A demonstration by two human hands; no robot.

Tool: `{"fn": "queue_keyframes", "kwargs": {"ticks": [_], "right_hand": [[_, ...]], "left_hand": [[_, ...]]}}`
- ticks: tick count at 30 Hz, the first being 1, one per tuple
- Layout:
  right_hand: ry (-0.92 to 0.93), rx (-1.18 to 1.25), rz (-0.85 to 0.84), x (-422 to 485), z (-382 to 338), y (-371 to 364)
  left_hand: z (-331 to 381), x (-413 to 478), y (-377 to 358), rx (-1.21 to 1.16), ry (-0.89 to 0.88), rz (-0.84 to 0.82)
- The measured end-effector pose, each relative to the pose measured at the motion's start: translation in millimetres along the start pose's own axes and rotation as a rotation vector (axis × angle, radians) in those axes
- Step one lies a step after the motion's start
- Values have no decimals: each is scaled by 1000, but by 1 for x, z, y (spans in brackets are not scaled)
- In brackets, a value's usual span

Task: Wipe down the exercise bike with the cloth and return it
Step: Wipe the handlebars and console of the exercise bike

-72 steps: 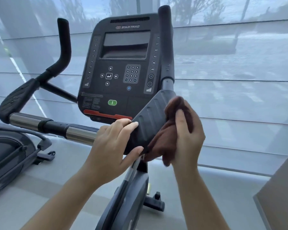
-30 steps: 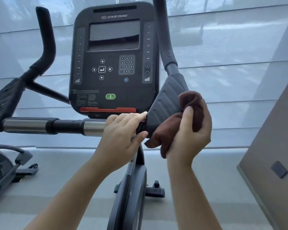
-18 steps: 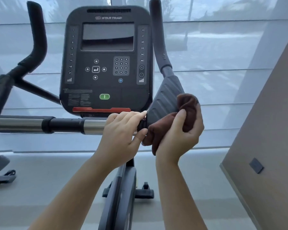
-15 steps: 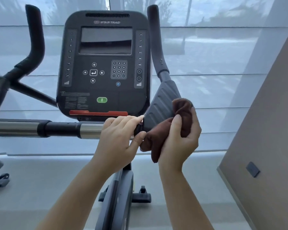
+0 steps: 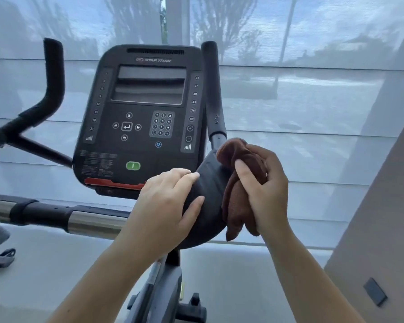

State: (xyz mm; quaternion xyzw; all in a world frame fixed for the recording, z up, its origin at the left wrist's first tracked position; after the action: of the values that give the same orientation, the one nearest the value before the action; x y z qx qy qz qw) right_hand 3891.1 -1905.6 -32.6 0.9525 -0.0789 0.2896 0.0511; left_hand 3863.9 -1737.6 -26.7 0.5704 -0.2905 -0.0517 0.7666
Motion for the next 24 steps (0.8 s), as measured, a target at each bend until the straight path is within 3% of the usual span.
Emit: {"fn": "queue_keyframes", "kwargs": {"ticks": [5, 11, 17, 21, 24], "right_hand": [[105, -237, -341, 49, 3, -5], [212, -457, -630, 114, 4, -13], [414, -344, -627, 82, 27, 13], [499, -570, -723, 118, 18, -2], [492, -655, -706, 133, 14, -14]], "left_hand": [[15, 27, -1, 13, 141, 32], [27, 32, -6, 34, 260, 58], [37, 32, -11, 46, 307, 58], [37, 31, -11, 41, 281, 50], [38, 28, -10, 57, 246, 52]]}}
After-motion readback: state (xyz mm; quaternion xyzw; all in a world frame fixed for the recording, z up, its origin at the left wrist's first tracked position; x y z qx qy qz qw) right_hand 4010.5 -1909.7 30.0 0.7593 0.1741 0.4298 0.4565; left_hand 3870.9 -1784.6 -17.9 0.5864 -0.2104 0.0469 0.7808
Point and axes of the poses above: each hand's wrist, its own x-axis towards the middle knuckle, its own y-axis out of the back of the hand, z = x × y, the point moved 3 cm from there along x, towards the middle knuckle, and after that the axes turned 14 degrees about -z, right-handed, at the moved point
